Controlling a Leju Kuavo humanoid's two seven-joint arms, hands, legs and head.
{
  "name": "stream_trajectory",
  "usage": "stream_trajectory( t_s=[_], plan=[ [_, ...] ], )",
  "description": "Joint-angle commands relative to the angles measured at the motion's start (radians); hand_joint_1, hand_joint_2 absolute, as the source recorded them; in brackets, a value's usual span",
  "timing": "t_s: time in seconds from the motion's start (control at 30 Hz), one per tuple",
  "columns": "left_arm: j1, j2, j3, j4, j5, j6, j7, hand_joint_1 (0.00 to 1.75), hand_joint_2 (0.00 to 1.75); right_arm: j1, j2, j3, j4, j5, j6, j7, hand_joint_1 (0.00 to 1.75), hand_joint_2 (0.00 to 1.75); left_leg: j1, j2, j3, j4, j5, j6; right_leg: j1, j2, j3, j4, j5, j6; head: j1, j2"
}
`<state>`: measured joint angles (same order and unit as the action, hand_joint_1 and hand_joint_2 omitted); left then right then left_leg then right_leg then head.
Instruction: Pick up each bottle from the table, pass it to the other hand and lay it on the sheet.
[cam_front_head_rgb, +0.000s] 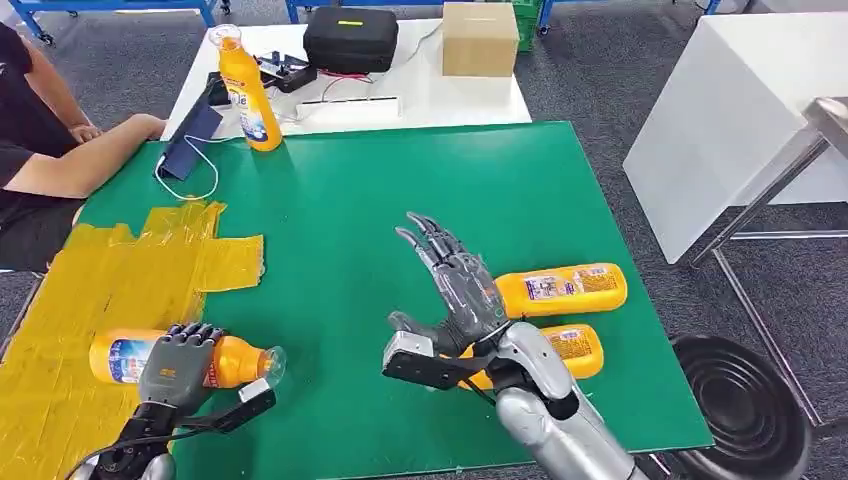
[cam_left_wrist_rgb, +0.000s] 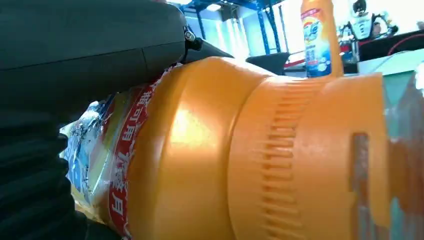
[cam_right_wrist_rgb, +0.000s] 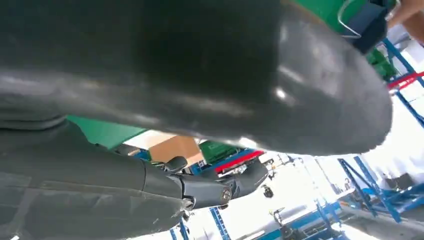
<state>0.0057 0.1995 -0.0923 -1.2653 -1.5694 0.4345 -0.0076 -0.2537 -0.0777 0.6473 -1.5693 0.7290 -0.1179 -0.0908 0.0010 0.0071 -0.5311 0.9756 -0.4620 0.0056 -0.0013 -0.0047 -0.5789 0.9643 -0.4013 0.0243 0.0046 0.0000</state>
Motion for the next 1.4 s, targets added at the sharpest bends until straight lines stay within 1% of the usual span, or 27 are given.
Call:
stream_trajectory(
  t_s=[0.03,0.07,0.1,0.2,0.37,0.47,0.6,0.67,0.77,1.0,1.03,1.1,1.13,1.27,1.33,1.4],
  plan=[
    [0.019,-0.021,0.15,0.12,0.037,-0.064,-0.079,0.0,1.75,0.124,-0.209,0.007,-0.114,0.082,0.001,-0.027,0.0,1.75,0.001,-0.002,0.004,-0.001,-0.001,-0.001,0.001,-0.001,0.005,-0.002,-0.001,0.0,0.0,0.0],
    [0.028,-0.017,0.161,0.113,0.071,-0.073,-0.108,0.0,1.75,0.141,-0.23,0.002,-0.126,0.089,0.001,-0.032,0.0,1.75,0.0,-0.001,0.004,-0.002,0.0,0.0,0.0,-0.001,0.003,-0.001,-0.001,0.0,0.0,0.0],
    [0.038,-0.011,0.174,0.107,0.074,-0.084,-0.11,0.0,0.0,0.168,-0.254,-0.013,-0.143,0.095,-0.001,-0.039,0.0,1.75,0.0,-0.002,0.005,-0.002,-0.001,0.0,0.0,-0.001,0.004,-0.002,-0.001,0.0,0.0,0.0],
    [0.045,-0.01,0.201,0.1,0.108,-0.103,-0.134,0.0,0.0,0.223,-0.295,-0.057,-0.173,0.099,-0.006,-0.052,0.0,1.75,0.0,0.0,0.005,-0.002,-0.001,0.0,0.0,0.001,0.004,-0.002,-0.001,0.0,-0.001,0.0],
    [0.051,-0.011,0.209,0.089,0.112,-0.103,-0.137,0.0,0.0,0.233,-0.293,-0.069,-0.183,0.099,-0.006,-0.051,0.0,1.75,0.0,0.002,0.003,-0.001,-0.002,0.0,-0.001,0.003,0.003,-0.001,-0.001,0.0,0.0,0.0],
    [0.054,-0.01,0.23,0.075,0.148,-0.114,-0.166,0.0,0.0,0.238,-0.283,-0.089,-0.181,0.102,0.009,-0.058,0.0,1.75,0.0,0.002,0.003,-0.001,-0.002,0.0,-0.001,0.003,0.003,0.0,-0.001,0.0,0.0,0.0],
    [0.062,-0.056,0.29,0.01,0.25,-0.067,-0.241,0.0,0.0,0.256,-0.269,-0.106,-0.183,0.114,0.013,-0.065,0.0,1.75,0.0,0.001,0.002,-0.001,-0.001,0.0,0.0,0.002,0.002,0.0,0.0,0.0,0.0,0.0],
    [0.073,-0.095,0.331,-0.052,0.354,-0.053,-0.299,0.0,0.0,0.285,-0.276,-0.119,-0.203,0.124,0.004,-0.066,0.0,1.75,0.001,0.002,0.002,0.0,-0.002,0.0,0.0,0.002,0.002,0.0,-0.001,0.0,0.0,0.0],
    [0.076,-0.097,0.333,-0.063,0.356,-0.058,-0.301,0.0,0.0,0.29,-0.278,-0.121,-0.207,0.124,0.003,-0.066,0.0,1.75,0.0,0.0,0.004,0.0,-0.002,0.0,0.0,0.0,0.002,0.0,-0.002,0.0,0.0,0.0],
    [0.076,-0.097,0.333,-0.063,0.356,-0.058,-0.301,0.0,0.0,0.29,-0.278,-0.121,-0.207,0.124,0.003,-0.066,0.0,1.75,0.001,0.0,0.001,0.0,-0.001,0.0,0.0,0.001,-0.001,0.0,-0.001,0.0,0.0,0.0],
    [0.077,-0.123,0.36,-0.082,0.475,-0.028,-0.375,0.0,0.0,0.298,-0.276,-0.129,-0.21,0.129,-0.001,-0.067,0.0,1.75,0.001,0.0,0.002,0.001,-0.003,0.0,0.001,0.001,0.001,0.0,-0.002,0.0,0.0,0.0],
    [0.086,-0.172,0.409,-0.169,0.7,-0.055,-0.491,0.0,0.0,0.333,-0.278,-0.147,-0.223,0.154,-0.009,-0.063,0.0,1.75,0.001,0.0,0.001,0.0,-0.002,0.0,0.0,0.0,0.0,0.0,-0.001,0.0,0.0,0.0],
    [0.093,-0.187,0.427,-0.221,0.819,-0.132,-0.532,0.0,0.0,0.358,-0.277,-0.16,-0.227,0.173,-0.015,-0.058,0.0,1.75,0.001,-0.001,0.0,0.001,-0.001,0.0,0.0,-0.001,-0.001,0.0,-0.001,0.0,0.0,0.0],
    [0.095,-0.216,0.454,-0.295,0.956,-0.264,-0.573,0.0,0.0,0.389,-0.268,-0.202,-0.208,0.195,-0.019,-0.052,0.0,1.75,0.001,-0.003,0.0,0.001,-0.002,0.0,0.001,-0.002,0.0,0.0,-0.002,0.0,0.0,0.0],
    [0.094,-0.227,0.452,-0.301,0.991,-0.303,-0.579,0.0,0.0,0.389,-0.262,-0.215,-0.193,0.198,-0.014,-0.049,0.0,1.75,0.001,-0.001,-0.001,0.001,-0.001,0.0,0.001,-0.001,-0.002,0.0,-0.001,0.0,0.0,0.0],
    [0.101,-0.237,0.451,-0.312,1.022,-0.326,-0.584,0.0,0.0,0.398,-0.265,-0.218,-0.189,0.21,-0.011,-0.04,0.0,1.75,0.002,-0.002,0.001,0.002,-0.003,0.0,0.001,-0.001,0.0,0.0,-0.003,0.0,0.0,0.0]
  ],
)
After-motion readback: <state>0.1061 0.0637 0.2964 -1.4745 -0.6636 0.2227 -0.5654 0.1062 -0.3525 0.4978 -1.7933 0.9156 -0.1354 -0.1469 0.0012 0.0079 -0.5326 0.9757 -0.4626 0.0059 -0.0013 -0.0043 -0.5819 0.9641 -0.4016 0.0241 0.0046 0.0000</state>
